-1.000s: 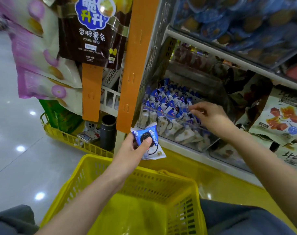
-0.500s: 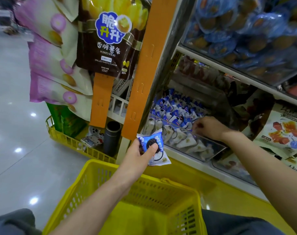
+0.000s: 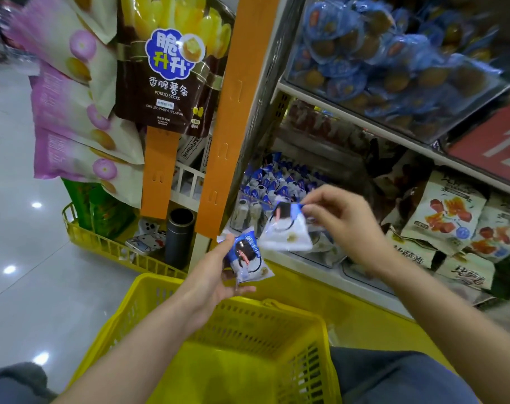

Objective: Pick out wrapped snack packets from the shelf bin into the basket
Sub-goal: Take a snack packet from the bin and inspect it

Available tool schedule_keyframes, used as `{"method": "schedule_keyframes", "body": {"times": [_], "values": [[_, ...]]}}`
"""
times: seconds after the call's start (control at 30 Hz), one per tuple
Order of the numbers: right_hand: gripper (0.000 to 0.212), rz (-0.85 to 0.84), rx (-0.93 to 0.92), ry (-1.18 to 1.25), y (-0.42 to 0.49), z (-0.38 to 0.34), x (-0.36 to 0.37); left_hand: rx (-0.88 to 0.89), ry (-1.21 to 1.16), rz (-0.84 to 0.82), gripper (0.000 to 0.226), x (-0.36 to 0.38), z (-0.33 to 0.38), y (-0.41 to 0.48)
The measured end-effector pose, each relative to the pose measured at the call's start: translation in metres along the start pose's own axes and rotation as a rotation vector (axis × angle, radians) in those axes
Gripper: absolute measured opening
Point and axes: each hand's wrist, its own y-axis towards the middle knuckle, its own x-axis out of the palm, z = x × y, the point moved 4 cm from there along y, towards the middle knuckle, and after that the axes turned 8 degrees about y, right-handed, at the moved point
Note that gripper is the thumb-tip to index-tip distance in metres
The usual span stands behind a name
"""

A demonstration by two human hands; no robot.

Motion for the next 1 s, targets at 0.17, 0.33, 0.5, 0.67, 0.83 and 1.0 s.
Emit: {"method": "schedule_keyframes", "body": {"times": [0.17, 0.33, 0.5, 0.67, 0.83, 1.0], "values": [[0.007, -0.061, -0.193, -0.081, -0.034, -0.009, 0.042, 0.021, -0.045, -0.256, 0.047, 0.009, 0.005, -0.013], [0.017, -0.090, -0.079, 0.074, -0.037, -0.010, 0.053, 0.111, 0.039, -0.301, 0.049, 0.012, 0.012, -0.022], [0.029, -0.163, 0.461, 0.237, -0.037, 0.008, 0.057, 0.174, 0.148, -0.278, 0.047, 0.012, 0.015, -0.025], [0.050, -0.316, 0.708, 0.496, -0.039, 0.019, 0.054, 0.219, 0.319, -0.285, 0.050, 0.013, 0.016, -0.026], [0.031, -0.381, 0.705, 0.423, -0.035, 0.019, 0.051, 0.223, 0.399, -0.301, 0.050, 0.014, 0.015, -0.024], [0.033, 0.077, 0.637, 0.351, -0.005, 0.032, 0.009, 0.222, 0.388, -0.189, 0.030, 0.006, 0.016, -0.017]]}}
